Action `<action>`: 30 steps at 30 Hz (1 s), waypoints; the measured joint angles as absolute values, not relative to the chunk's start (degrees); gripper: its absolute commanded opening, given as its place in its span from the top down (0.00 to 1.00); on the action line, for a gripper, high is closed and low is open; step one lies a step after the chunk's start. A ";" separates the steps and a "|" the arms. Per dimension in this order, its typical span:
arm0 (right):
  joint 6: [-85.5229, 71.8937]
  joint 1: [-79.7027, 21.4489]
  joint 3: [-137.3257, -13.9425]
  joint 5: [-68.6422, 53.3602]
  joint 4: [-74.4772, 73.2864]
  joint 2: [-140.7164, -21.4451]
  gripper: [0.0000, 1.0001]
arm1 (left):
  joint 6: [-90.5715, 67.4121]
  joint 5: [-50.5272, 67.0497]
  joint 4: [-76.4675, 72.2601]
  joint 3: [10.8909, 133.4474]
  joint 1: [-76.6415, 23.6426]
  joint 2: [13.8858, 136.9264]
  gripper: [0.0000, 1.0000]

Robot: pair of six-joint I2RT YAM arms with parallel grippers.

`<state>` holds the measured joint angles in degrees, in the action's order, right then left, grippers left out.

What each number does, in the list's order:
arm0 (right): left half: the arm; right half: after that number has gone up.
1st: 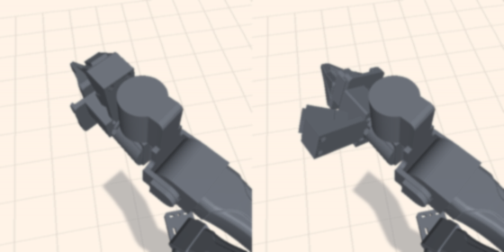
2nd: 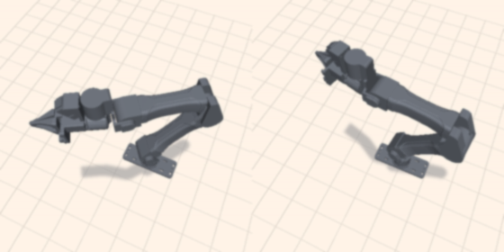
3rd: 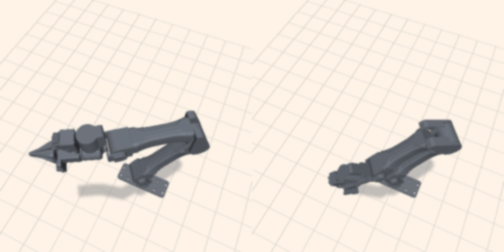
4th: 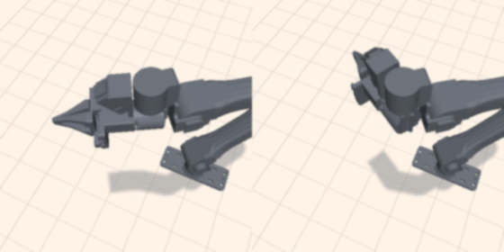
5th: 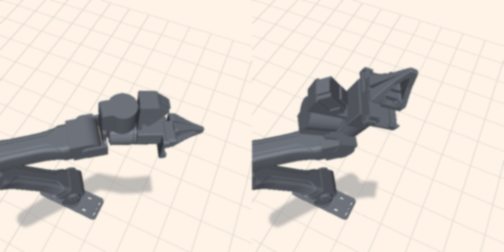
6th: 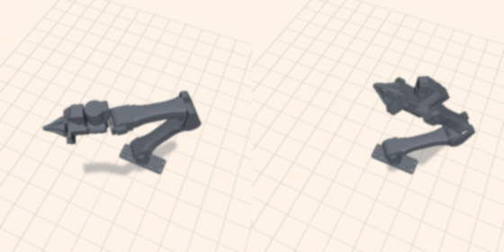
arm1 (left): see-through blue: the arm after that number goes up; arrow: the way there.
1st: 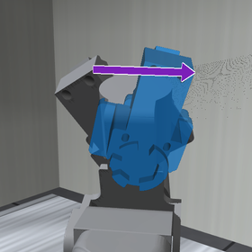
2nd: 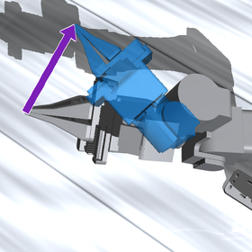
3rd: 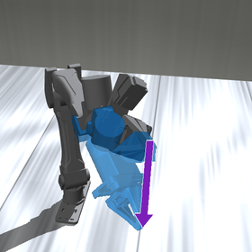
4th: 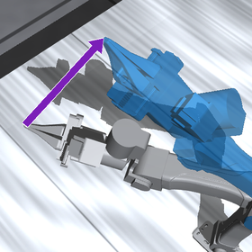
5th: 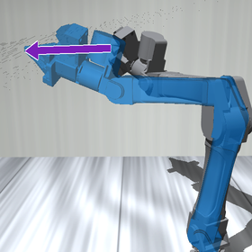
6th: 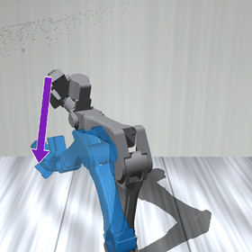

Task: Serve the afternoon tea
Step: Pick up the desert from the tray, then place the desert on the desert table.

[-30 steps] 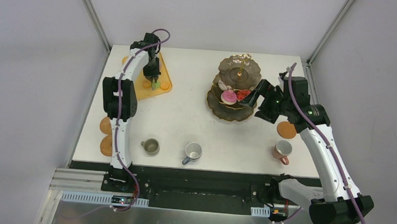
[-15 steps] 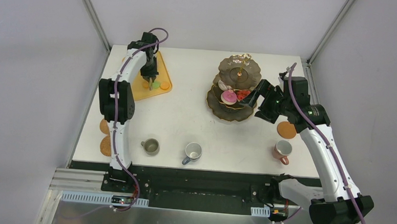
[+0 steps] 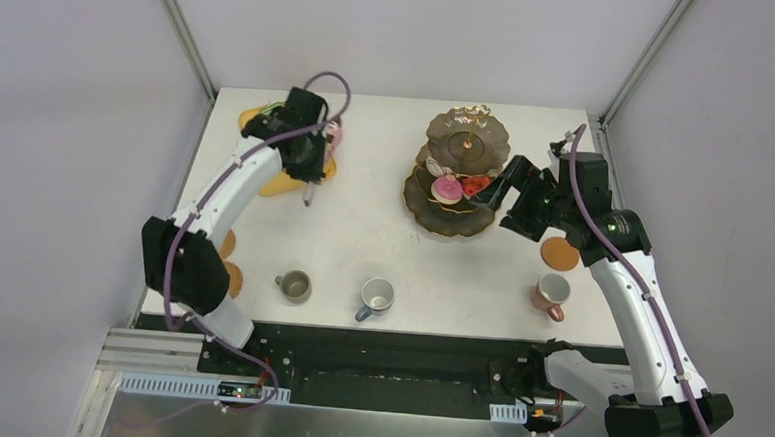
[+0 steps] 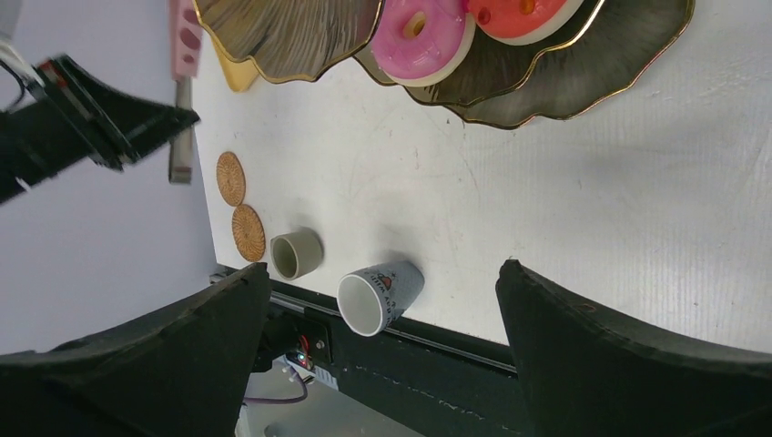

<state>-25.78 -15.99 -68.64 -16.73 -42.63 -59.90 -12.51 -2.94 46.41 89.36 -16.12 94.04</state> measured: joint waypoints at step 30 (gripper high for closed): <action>-24.38 -15.94 -69.17 -12.64 -44.01 -51.92 0.01 | -24.73 -1.04 41.52 78.37 -48.73 94.76 0.99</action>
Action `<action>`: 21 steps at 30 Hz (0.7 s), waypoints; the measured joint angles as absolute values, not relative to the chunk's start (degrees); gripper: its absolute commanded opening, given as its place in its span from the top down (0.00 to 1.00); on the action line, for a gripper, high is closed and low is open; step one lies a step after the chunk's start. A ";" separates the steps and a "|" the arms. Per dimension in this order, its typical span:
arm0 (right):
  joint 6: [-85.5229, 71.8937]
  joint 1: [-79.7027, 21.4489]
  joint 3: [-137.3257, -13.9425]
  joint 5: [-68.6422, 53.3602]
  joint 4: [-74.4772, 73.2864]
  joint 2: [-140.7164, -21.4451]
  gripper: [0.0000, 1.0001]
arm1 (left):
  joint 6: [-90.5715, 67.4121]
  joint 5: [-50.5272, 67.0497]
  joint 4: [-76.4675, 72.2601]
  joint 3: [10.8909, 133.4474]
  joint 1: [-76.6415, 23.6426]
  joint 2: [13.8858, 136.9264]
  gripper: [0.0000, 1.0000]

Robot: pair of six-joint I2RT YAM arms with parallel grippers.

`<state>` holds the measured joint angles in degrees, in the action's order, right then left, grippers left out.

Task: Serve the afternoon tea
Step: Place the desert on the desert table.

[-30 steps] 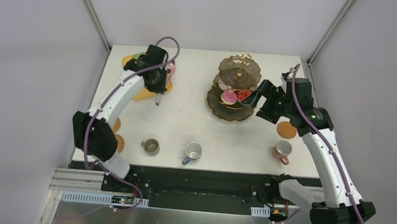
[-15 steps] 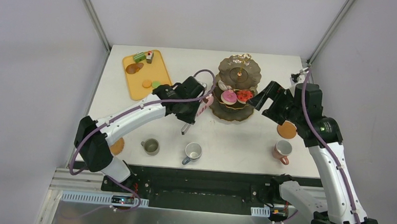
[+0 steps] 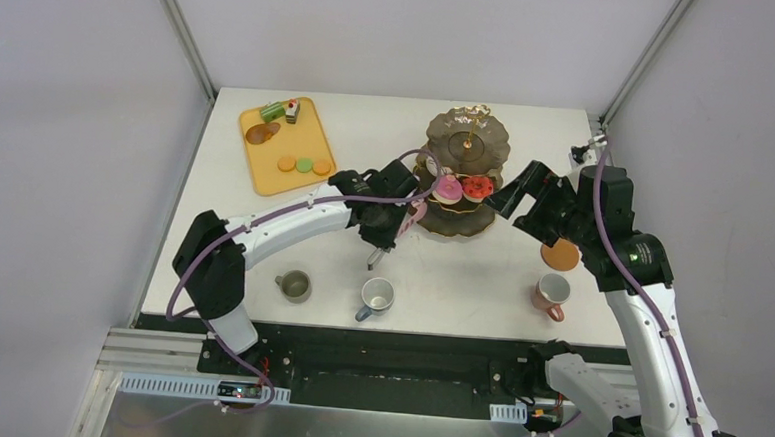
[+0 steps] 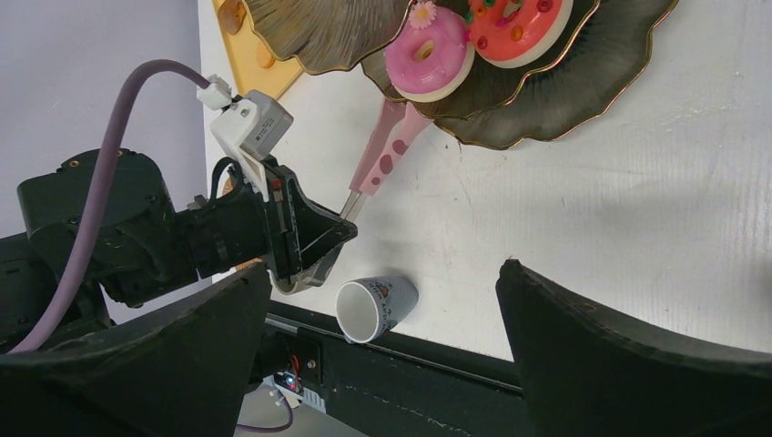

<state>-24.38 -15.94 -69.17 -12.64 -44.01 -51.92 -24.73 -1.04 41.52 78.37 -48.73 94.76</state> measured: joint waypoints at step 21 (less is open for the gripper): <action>-24.38 -15.94 -69.17 -12.64 -44.03 -51.57 0.01 | -24.47 -0.40 41.50 86.76 -51.07 104.47 0.79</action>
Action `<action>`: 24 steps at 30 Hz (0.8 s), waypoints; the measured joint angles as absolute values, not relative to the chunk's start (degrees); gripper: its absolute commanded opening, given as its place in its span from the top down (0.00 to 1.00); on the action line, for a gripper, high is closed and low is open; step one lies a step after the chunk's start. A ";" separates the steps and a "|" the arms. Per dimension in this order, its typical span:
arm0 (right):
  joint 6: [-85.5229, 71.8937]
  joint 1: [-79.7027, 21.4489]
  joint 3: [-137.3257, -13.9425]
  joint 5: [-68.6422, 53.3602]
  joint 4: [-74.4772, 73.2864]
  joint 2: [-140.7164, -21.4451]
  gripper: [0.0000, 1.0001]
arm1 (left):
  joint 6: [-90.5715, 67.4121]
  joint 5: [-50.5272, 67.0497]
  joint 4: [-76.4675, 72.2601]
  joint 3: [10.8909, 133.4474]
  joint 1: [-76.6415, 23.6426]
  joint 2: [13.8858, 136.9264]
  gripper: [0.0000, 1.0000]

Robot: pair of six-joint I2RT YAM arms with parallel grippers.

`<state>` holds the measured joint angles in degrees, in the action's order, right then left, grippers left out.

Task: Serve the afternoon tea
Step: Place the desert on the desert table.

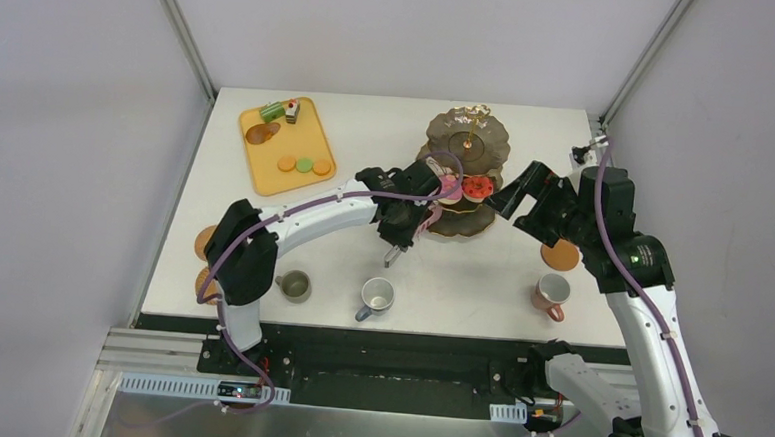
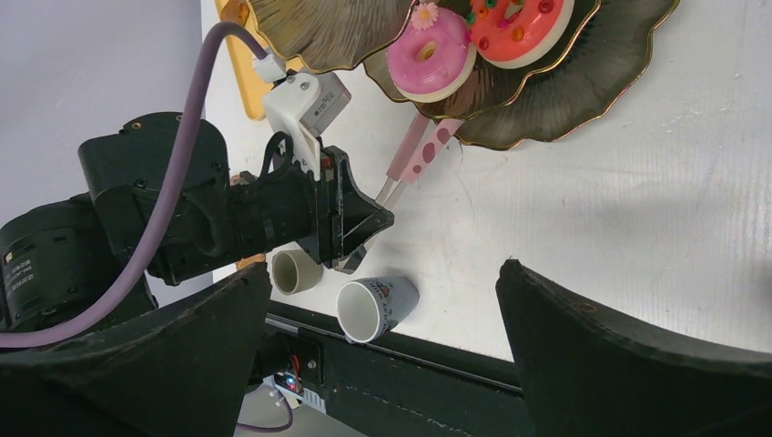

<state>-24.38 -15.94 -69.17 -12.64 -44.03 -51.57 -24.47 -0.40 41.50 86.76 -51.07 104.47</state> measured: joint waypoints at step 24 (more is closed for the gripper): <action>-24.40 -15.94 -68.66 -12.78 -44.03 -51.27 0.01 | -18.98 -4.58 47.81 86.65 -51.03 99.85 0.70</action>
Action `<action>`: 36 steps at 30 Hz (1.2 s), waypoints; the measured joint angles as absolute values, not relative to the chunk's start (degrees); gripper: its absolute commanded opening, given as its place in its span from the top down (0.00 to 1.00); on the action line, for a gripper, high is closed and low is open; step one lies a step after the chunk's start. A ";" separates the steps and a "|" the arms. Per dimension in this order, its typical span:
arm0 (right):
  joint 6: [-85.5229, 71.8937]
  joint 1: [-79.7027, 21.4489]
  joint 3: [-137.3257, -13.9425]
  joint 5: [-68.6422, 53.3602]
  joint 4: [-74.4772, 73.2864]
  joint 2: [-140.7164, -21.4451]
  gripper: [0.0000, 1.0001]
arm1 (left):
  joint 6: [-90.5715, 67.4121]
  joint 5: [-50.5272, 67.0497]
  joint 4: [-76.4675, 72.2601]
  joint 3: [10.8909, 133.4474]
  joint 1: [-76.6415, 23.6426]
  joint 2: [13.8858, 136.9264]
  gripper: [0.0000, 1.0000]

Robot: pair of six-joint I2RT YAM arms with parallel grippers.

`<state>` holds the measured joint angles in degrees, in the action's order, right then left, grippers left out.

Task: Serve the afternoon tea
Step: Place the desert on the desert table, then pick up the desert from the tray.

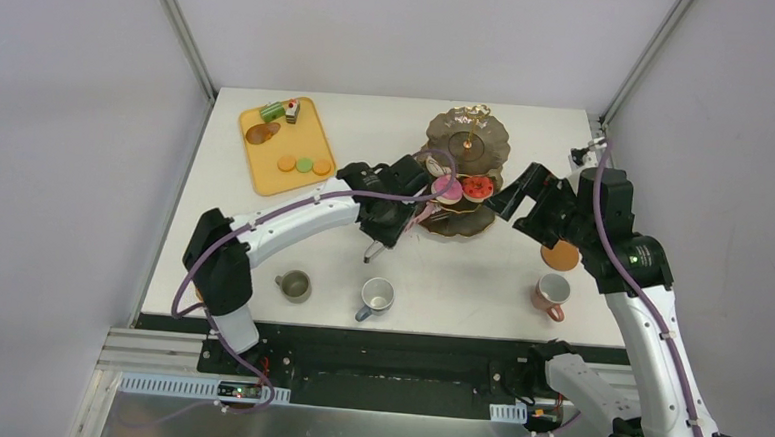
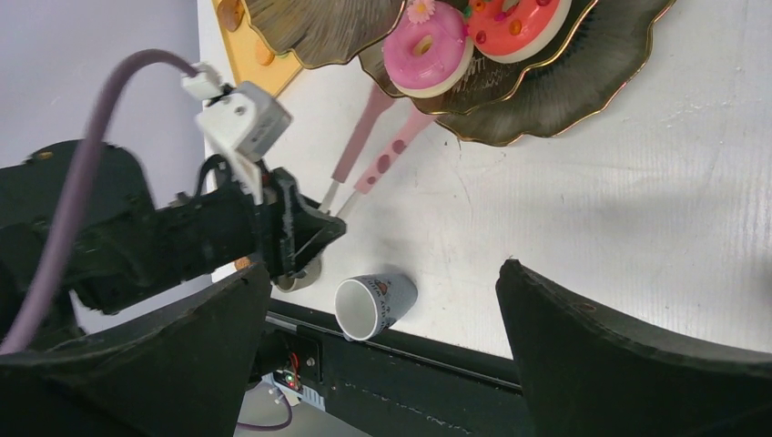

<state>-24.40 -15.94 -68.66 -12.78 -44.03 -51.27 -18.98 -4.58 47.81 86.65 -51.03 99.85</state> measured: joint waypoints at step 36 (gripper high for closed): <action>-23.29 -15.94 -73.03 -14.96 -47.33 -63.55 0.01 | -3.68 -1.23 51.33 120.66 -1.89 128.60 0.64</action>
